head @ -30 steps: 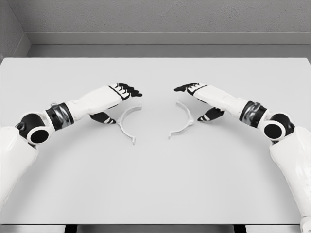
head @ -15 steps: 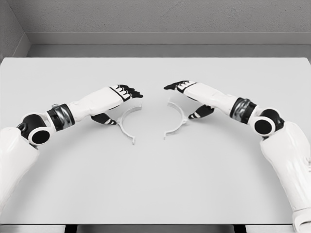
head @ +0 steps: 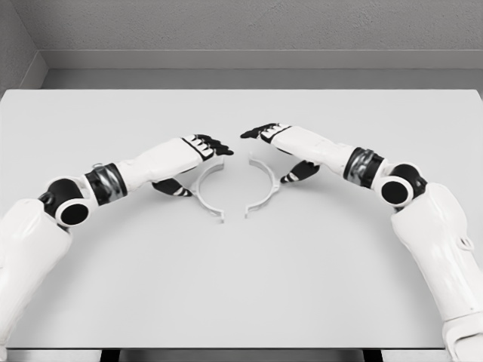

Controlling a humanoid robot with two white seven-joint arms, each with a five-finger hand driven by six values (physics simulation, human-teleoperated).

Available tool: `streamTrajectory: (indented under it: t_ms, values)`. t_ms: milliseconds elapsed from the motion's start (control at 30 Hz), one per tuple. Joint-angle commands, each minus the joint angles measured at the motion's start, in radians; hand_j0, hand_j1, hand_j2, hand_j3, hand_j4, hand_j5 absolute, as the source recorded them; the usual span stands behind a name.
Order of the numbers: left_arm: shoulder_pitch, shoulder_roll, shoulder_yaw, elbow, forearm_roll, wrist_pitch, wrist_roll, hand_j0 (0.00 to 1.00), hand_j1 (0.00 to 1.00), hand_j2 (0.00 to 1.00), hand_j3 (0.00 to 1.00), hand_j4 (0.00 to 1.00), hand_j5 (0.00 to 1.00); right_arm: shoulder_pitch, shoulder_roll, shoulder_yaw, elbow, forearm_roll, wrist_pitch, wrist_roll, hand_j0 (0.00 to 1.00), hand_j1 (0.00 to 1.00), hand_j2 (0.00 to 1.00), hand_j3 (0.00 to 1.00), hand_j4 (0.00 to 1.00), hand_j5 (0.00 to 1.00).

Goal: Assemble PVC drainage pipe clamps

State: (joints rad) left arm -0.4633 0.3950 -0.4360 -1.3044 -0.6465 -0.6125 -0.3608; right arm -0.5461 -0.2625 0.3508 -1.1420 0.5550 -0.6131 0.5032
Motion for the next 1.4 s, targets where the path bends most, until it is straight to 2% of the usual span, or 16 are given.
streamTrajectory:
  t_ms: [0,200,600,667,700,733,767,800,833,867,1000,1100,1167,1367]
  values:
    - [0.0,-0.002,-0.003,0.002,0.007,0.002,0.0,1.0,1.0,1.0,1.0,1.0,1.0,-0.002,0.006,0.004,0.012,-0.007,0.002,0.0,1.0,1.0,1.0,1.0,1.0,1.0]
    - [-0.003,0.013,0.007,0.008,0.016,0.002,0.0,1.0,1.0,1.0,1.0,1.0,1.0,-0.017,-0.003,-0.01,0.01,-0.01,0.002,0.0,1.0,1.0,1.0,1.0,1.0,1.0]
    - [-0.011,0.019,0.014,0.03,0.015,0.002,0.0,1.0,1.0,1.0,1.0,1.0,1.0,-0.038,0.006,-0.003,0.076,-0.007,0.002,-0.002,1.0,1.0,1.0,1.0,1.0,1.0]
    - [-0.014,0.018,0.013,0.031,0.015,0.002,0.0,1.0,1.0,1.0,1.0,1.0,1.0,-0.052,-0.004,-0.033,0.047,-0.029,0.002,-0.002,1.0,1.0,1.0,1.0,1.0,1.0]
    - [-0.014,0.013,0.013,0.031,0.015,0.002,0.002,1.0,1.0,1.0,1.0,1.0,1.0,-0.046,-0.03,-0.124,-0.019,-0.055,0.002,0.0,1.0,1.0,1.0,1.0,1.0,1.0]
    - [-0.014,0.012,0.013,0.033,0.015,0.002,0.0,1.0,1.0,1.0,1.0,1.0,1.0,-0.041,-0.092,-0.184,-0.12,-0.128,0.002,0.0,1.0,1.0,1.0,1.0,1.0,1.0]
    - [-0.014,0.01,0.013,0.033,0.015,0.002,0.0,1.0,1.0,1.0,1.0,1.0,1.0,-0.041,-0.201,-0.193,-0.192,-0.268,0.002,0.001,1.0,1.0,1.0,1.0,1.0,1.0]
    - [-0.014,0.004,0.011,0.033,0.015,0.002,0.0,1.0,1.0,1.0,1.0,1.0,1.0,-0.035,-0.319,-0.19,-0.234,-0.401,0.002,0.001,1.0,1.0,1.0,1.0,1.0,1.0]
    - [-0.014,0.001,0.011,0.033,0.011,0.002,0.002,1.0,1.0,1.0,1.0,1.0,1.0,0.023,-0.386,-0.196,-0.269,-0.468,0.002,0.0,1.0,1.0,1.0,1.0,1.0,1.0]
    - [-0.014,-0.001,0.01,0.033,0.01,0.002,0.002,1.0,1.0,1.0,1.0,1.0,1.0,0.084,-0.42,-0.231,-0.3,-0.48,0.002,0.0,1.0,1.0,1.0,1.0,1.0,1.0]
    - [-0.014,-0.012,0.007,0.031,0.008,0.002,0.0,1.0,1.0,1.0,1.0,1.0,1.0,0.44,-0.426,-0.48,-0.458,-0.483,0.002,0.0,1.0,1.0,1.0,1.0,1.0,1.0]
    - [-0.014,-0.013,0.007,0.031,0.008,0.002,0.0,1.0,1.0,1.0,1.0,1.0,1.0,0.471,-0.422,-0.484,-0.461,-0.491,0.002,-0.005,1.0,1.0,1.0,1.0,1.0,1.0]
    - [-0.014,-0.018,0.007,0.031,0.008,0.002,0.0,1.0,1.0,1.0,1.0,1.0,1.0,0.48,-0.426,-0.484,-0.461,-0.553,0.002,-0.002,1.0,1.0,1.0,1.0,1.0,1.0]
    - [-0.014,-0.021,0.005,0.03,0.008,0.002,0.0,1.0,1.0,1.0,1.0,1.0,1.0,0.525,-0.426,-0.477,-0.43,-0.534,0.002,0.0,1.0,1.0,1.0,1.0,1.0,1.0]
